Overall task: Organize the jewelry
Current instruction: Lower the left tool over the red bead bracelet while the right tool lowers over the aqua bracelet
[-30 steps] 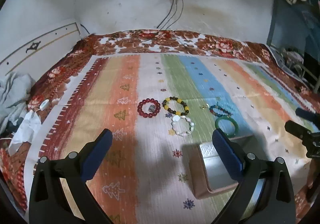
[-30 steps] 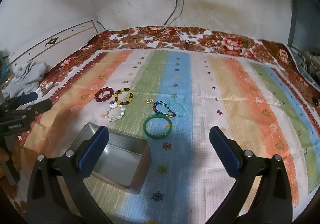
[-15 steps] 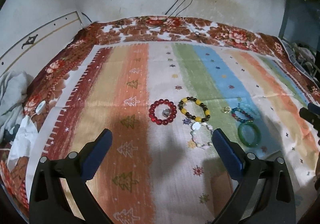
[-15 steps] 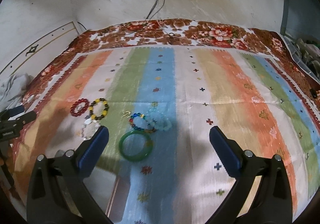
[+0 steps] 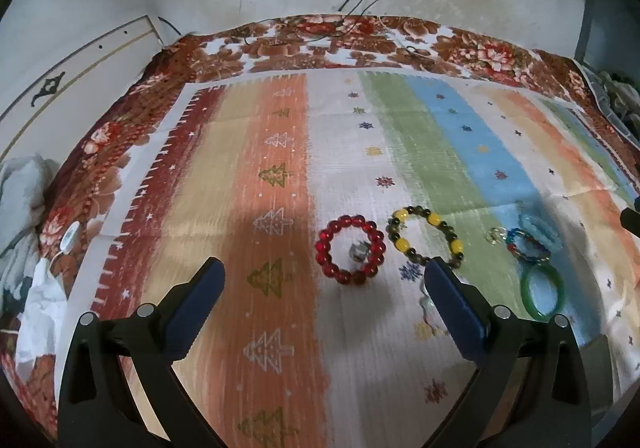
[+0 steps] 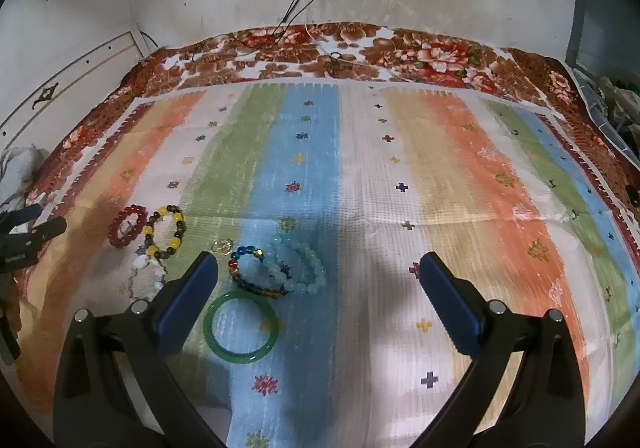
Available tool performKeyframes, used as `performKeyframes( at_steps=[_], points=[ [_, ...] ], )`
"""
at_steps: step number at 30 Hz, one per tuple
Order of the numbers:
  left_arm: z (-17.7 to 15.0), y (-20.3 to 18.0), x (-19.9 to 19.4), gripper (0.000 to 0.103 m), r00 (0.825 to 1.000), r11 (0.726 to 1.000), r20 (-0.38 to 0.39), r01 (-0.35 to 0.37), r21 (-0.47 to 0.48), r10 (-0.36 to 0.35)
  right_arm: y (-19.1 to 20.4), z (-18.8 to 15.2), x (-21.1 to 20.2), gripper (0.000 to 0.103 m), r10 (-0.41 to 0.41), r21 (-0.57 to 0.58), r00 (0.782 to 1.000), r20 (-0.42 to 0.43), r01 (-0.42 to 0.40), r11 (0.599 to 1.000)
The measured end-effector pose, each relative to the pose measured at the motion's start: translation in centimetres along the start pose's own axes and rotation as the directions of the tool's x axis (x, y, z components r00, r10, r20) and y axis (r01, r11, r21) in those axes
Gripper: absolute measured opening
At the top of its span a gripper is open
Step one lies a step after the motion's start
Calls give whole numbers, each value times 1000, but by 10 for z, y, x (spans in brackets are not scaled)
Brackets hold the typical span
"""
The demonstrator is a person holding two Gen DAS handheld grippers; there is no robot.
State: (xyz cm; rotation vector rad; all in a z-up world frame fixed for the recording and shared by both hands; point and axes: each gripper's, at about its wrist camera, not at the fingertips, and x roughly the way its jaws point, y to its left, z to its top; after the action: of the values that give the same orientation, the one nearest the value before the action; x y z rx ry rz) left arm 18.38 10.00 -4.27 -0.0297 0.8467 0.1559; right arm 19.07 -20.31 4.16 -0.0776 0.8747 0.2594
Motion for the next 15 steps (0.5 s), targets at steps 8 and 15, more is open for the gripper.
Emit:
performKeyframes(
  at_steps=[8, 15],
  points=[
    [11, 9, 46, 98, 998, 999, -51, -35, 21, 36, -8, 7, 35, 99, -9, 2, 998, -64, 9, 1000],
    [14, 9, 67, 98, 996, 1000, -85, -24, 15, 25, -18, 7, 68, 99, -19, 31, 989, -147, 23, 999]
  ],
)
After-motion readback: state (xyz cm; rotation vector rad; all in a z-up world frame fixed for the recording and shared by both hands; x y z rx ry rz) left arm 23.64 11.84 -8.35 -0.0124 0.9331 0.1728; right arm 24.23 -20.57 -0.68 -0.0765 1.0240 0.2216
